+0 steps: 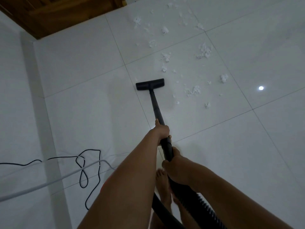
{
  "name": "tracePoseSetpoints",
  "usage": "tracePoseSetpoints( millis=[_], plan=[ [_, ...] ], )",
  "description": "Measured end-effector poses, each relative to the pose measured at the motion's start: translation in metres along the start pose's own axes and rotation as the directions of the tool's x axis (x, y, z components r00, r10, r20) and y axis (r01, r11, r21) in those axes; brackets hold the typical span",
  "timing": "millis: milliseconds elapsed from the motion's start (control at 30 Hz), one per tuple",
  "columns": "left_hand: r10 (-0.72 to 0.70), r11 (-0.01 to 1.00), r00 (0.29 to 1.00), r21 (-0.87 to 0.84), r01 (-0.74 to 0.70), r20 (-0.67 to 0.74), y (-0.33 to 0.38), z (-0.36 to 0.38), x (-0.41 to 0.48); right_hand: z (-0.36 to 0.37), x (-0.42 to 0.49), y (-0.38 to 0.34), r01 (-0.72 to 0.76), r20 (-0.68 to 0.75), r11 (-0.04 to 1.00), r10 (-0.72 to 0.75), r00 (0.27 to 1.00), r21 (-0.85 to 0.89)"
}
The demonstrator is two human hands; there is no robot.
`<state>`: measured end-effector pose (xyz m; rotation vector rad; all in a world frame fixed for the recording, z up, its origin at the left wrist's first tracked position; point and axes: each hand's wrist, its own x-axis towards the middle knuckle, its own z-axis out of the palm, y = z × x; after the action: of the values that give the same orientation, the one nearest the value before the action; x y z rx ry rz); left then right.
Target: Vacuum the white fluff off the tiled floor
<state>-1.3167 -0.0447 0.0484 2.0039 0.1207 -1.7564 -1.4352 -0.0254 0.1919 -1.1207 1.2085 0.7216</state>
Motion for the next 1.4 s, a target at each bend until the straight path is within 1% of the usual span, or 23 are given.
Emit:
tracePoseSetpoints(
  millis=[133,200,300,500,633,700,867,1067,1200,1300,1400],
  plan=[
    [0.008,1.000,0.999,0.018,-0.007,-0.035,0.027,-0.004,0.013,-0.020,0.016,-0.019,0.039,0.002,0.996,-0.039,0.999,-0.082],
    [0.014,1.000,0.999,0.008,-0.014,-0.050,0.042,-0.005,0.020,-0.031,0.029,-0.026,0.052,0.016,0.994,-0.050,0.999,-0.095],
    [0.009,1.000,0.998,-0.019,-0.010,-0.066,0.064,-0.003,0.033,-0.053,0.046,-0.036,0.078,0.021,0.981,-0.076,0.997,-0.175],
    [0.028,0.998,0.995,-0.060,-0.033,-0.092,0.106,-0.001,0.059,-0.094,0.071,-0.058,0.144,0.030,0.964,-0.141,0.990,-0.221],
    [0.025,0.997,0.995,-0.066,-0.031,-0.095,0.124,-0.008,0.074,-0.107,0.074,-0.075,0.151,0.058,0.980,-0.144,0.988,-0.128],
    [0.020,0.997,0.995,-0.070,-0.027,-0.099,0.132,-0.014,0.079,-0.110,0.076,-0.086,0.176,0.062,0.975,-0.169,0.984,-0.136],
    [0.026,1.000,0.995,-0.012,-0.027,-0.101,0.160,-0.031,0.098,-0.121,0.092,-0.117,0.177,0.058,0.968,-0.169,0.984,-0.179],
    [0.042,0.999,0.994,-0.025,-0.045,-0.101,0.204,-0.060,0.122,-0.135,0.112,-0.166,0.149,0.060,0.985,-0.144,0.988,-0.086],
    [0.042,0.998,0.996,-0.041,-0.046,-0.084,0.236,-0.083,0.127,-0.137,0.128,-0.200,0.142,0.026,0.989,-0.141,0.990,-0.049],
    [0.044,0.997,0.996,-0.058,-0.048,-0.080,0.259,-0.098,0.133,-0.141,0.140,-0.224,0.127,0.032,0.991,-0.126,0.991,-0.040],
    [0.038,0.997,0.996,-0.059,-0.043,-0.083,0.279,-0.110,0.139,-0.147,0.144,-0.250,0.095,0.046,0.995,-0.096,0.994,0.014]
  ],
)
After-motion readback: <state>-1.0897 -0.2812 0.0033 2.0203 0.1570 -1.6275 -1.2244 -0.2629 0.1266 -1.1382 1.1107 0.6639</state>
